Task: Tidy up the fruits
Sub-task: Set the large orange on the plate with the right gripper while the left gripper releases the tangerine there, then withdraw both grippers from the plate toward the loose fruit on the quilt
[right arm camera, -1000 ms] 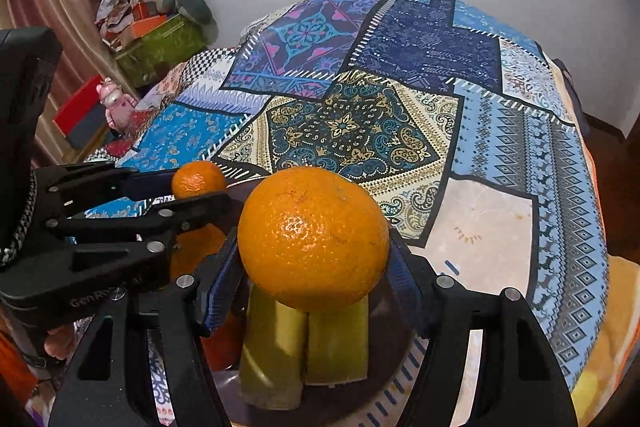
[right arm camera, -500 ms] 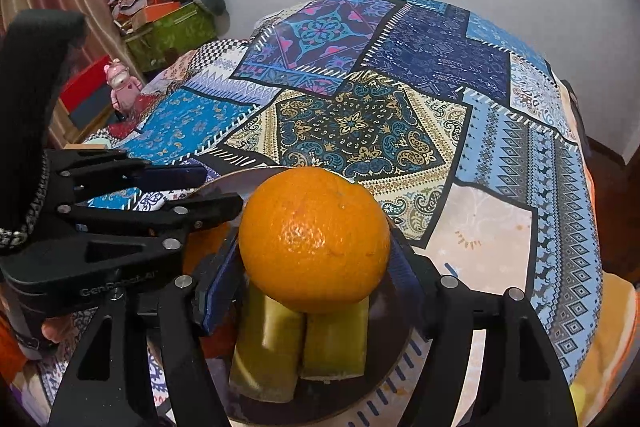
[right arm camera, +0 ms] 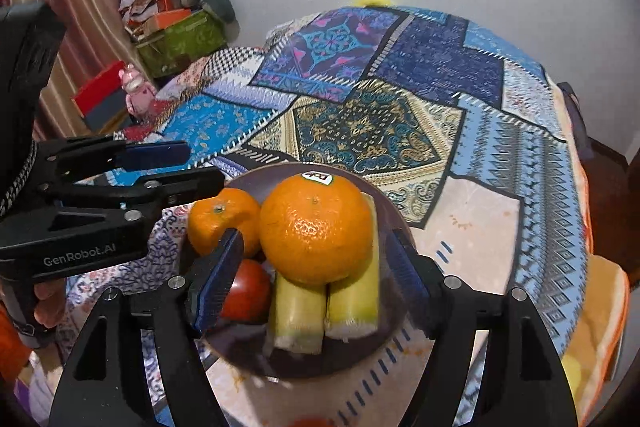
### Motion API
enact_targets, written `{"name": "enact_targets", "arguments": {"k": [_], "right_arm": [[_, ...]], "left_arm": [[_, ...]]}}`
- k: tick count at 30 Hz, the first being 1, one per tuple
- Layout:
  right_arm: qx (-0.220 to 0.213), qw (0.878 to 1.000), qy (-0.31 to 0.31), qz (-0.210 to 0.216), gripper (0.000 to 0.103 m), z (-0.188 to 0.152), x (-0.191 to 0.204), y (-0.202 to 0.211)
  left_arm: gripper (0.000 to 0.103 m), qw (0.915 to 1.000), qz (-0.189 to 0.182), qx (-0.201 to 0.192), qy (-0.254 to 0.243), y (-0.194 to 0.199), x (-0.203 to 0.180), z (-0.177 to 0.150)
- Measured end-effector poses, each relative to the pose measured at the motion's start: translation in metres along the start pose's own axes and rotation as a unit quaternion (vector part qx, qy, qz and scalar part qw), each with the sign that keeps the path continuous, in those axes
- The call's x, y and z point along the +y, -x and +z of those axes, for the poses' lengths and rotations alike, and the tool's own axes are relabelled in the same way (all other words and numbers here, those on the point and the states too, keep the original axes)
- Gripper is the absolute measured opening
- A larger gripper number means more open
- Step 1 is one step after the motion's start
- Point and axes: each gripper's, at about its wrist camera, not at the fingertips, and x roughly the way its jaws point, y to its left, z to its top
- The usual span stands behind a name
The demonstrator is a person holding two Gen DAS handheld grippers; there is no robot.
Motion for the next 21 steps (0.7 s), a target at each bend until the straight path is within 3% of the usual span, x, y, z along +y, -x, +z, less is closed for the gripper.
{"name": "enact_targets", "arguments": {"k": [11, 21], "right_arm": [[-0.027, 0.999, -0.023, -0.020, 0.074, -0.030, -0.005, 0.059], [-0.025, 0.998, -0.049, -0.034, 0.074, -0.075, 0.003, 0.088]], "left_arm": [[0.058, 0.9988, 0.014, -0.043, -0.016, 0.067, -0.021, -0.032], [0.061, 0.9996, -0.003, -0.030, -0.004, 0.092, -0.042, -0.079]]}}
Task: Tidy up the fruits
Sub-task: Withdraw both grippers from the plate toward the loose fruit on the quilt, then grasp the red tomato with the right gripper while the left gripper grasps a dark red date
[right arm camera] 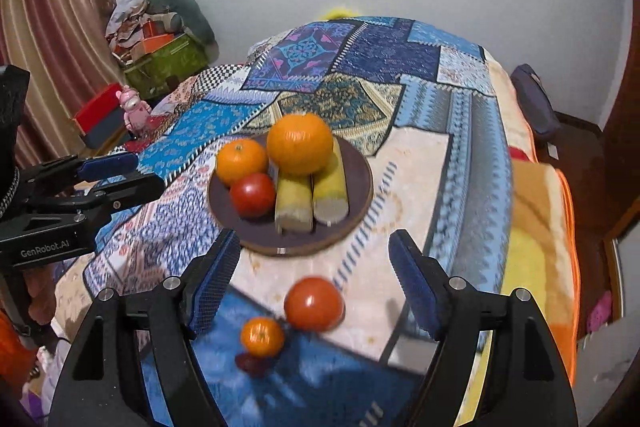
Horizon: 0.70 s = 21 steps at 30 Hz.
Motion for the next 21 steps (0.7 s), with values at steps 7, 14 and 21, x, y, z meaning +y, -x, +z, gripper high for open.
{"name": "enact_targets", "arguments": {"k": [7, 14, 21], "right_arm": [[0.014, 1.000, -0.014, -0.003, 0.074, -0.029, 0.001, 0.007], [0.034, 0.999, -0.030, -0.002, 0.074, -0.048, 0.000, -0.002], [0.058, 0.997, -0.040, 0.006, 0.071, -0.055, -0.003, -0.021]], "left_arm": [[0.061, 0.9993, -0.005, 0.033, 0.013, -0.006, -0.007, -0.033], [0.060, 0.9978, -0.016, 0.064, 0.010, -0.023, -0.018, -0.058], [0.044, 0.9948, -0.033, 0.096, 0.011, -0.048, -0.021, -0.069]]}}
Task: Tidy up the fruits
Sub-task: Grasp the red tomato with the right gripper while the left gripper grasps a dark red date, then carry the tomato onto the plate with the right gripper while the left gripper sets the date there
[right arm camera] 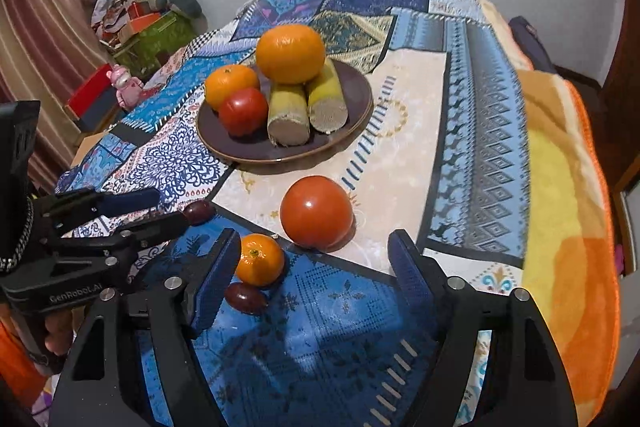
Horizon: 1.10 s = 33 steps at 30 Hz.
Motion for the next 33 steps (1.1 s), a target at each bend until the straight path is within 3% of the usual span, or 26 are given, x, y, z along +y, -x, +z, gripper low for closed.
{"name": "enact_targets", "arguments": {"k": [4, 8, 12, 15, 25, 33], "right_arm": [[0.009, 1.000, -0.006, 0.006, 0.067, 0.001, -0.003, -0.010], [0.022, 1.000, -0.010, 0.012, 0.055, 0.004, -0.004, -0.020], [0.029, 0.999, -0.017, 0.015, 0.054, 0.004, -0.005, -0.028], [0.034, 0.999, -0.024, 0.024, 0.049, 0.002, -0.007, -0.033], [0.024, 0.999, -0.018, 0.023, 0.045, 0.000, -0.003, -0.027], [-0.002, 1.000, -0.017, 0.025, 0.045, 0.014, -0.004, -0.014]], "left_arm": [[0.038, 1.0000, -0.002, 0.006, -0.004, -0.010, -0.002, 0.002], [0.030, 0.9999, -0.005, 0.013, -0.008, -0.018, -0.004, 0.003], [0.026, 0.9997, -0.018, 0.016, -0.007, -0.021, -0.002, 0.004], [0.018, 0.9997, -0.019, 0.017, -0.004, -0.023, 0.000, 0.004], [0.015, 0.9999, -0.012, 0.007, -0.001, -0.015, 0.000, 0.004], [0.015, 0.9995, -0.004, -0.026, 0.014, 0.010, 0.019, 0.022]]}}
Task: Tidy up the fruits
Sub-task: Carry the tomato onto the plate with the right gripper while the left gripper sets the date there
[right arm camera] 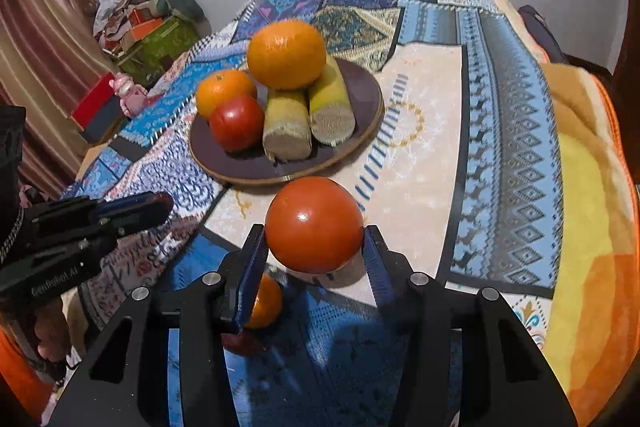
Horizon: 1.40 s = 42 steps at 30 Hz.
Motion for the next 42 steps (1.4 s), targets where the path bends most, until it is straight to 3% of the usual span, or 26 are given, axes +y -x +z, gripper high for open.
{"name": "enact_targets", "arguments": {"k": [8, 16, 33, 42], "right_arm": [[-0.029, 1.000, 0.011, 0.000, 0.045, 0.024, 0.009, 0.005], [-0.034, 0.999, 0.026, 0.002, 0.045, 0.044, 0.022, -0.010], [-0.034, 0.996, 0.078, 0.032, 0.045, 0.079, 0.058, -0.039], [-0.027, 0.996, 0.077, 0.042, 0.045, 0.083, 0.059, -0.051]], "left_arm": [[0.015, 0.9993, 0.023, -0.029, 0.003, 0.006, 0.014, 0.030], [0.015, 0.9989, 0.040, -0.024, 0.009, -0.012, 0.028, 0.049], [0.015, 0.9997, 0.025, -0.003, 0.007, -0.048, 0.043, 0.069], [0.028, 0.9998, 0.018, -0.009, 0.001, -0.043, 0.052, 0.068]]}}
